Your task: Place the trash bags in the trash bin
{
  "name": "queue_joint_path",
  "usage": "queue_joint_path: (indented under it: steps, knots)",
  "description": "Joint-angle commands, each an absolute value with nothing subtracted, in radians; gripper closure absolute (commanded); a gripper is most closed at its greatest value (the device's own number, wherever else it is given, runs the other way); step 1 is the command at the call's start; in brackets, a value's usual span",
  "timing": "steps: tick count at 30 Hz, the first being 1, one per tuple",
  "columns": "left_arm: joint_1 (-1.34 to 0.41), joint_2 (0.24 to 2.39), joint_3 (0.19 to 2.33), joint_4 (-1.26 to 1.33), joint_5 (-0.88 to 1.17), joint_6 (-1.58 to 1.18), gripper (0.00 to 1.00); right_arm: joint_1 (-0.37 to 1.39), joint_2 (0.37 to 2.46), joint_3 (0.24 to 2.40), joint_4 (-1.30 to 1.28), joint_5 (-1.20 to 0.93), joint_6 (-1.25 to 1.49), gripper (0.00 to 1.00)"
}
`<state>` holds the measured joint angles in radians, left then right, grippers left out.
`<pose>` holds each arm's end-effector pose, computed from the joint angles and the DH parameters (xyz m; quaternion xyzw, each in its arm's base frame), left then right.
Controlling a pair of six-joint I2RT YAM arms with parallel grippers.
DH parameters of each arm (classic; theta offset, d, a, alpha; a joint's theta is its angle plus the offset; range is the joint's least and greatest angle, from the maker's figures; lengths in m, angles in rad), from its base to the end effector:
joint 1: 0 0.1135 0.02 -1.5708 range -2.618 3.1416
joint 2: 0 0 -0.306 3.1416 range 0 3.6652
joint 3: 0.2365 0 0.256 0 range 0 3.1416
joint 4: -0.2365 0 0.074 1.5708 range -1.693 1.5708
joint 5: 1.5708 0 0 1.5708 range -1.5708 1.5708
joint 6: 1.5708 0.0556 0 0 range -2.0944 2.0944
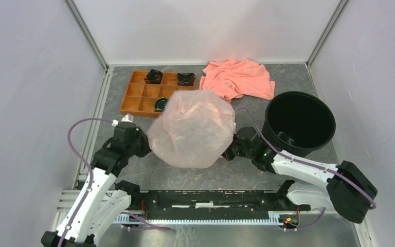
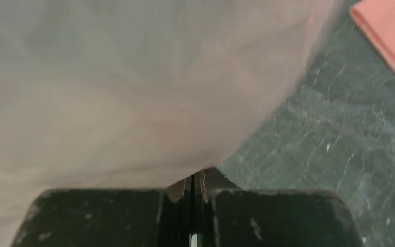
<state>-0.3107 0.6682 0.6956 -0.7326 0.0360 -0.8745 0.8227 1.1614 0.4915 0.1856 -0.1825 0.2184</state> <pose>0.1190 -0.0403 0.2859 -0.2452 0.8739 -0.2478 0.3387 0.1589 0.1860 0.2268 -0.2986 0.7998 0.3237 0.4078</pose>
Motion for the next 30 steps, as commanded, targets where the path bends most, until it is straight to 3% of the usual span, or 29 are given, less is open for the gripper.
queue_joint_path:
  steps: [1, 7, 9, 13, 16, 19, 21, 26, 30]
  knots:
    - [-0.31, 0.566, 0.965, -0.748, -0.045, -0.821, 0.98, 0.896, 1.015, 0.706, 0.232, -0.095, 0.194, 0.99]
    - [-0.31, 0.676, 1.554, -0.56, 0.061, -0.688, 0.98, 0.996, 0.98, 1.174, 0.076, -0.073, 0.064, 0.99]
    - [-0.31, 0.662, 1.599, -0.458, 0.115, -0.691, 0.98, 0.997, 0.946, 1.209, 0.134, -0.123, 0.083, 0.99]
    - [-0.31, 0.518, 1.405, -0.322, 0.054, -0.705, 0.98, 0.997, 0.872, 1.059, 0.278, -0.14, 0.08, 0.99]
    - [-0.31, 0.399, 1.152, -0.507, -0.164, -0.806, 0.98, 0.997, 0.901, 0.887, 0.255, -0.011, 0.062, 0.99]
    - [-0.311, 0.383, 0.874, -0.716, -0.158, -0.893, 0.98, 0.997, 1.015, 0.726, 0.188, 0.116, 0.107, 0.99]
    - [-0.31, 0.41, 0.767, -0.814, -0.125, -0.933, 0.98, 0.997, 1.079, 0.637, 0.195, 0.059, 0.168, 0.99]
    - [-0.31, 0.419, 0.869, -0.697, -0.043, -0.801, 0.98, 0.998, 1.046, 0.533, 0.422, -0.103, 0.334, 0.99]
    - [-0.31, 0.489, 1.154, -0.582, -0.039, -0.68, 0.98, 0.999, 1.008, 0.821, 0.206, -0.034, 0.214, 0.99]
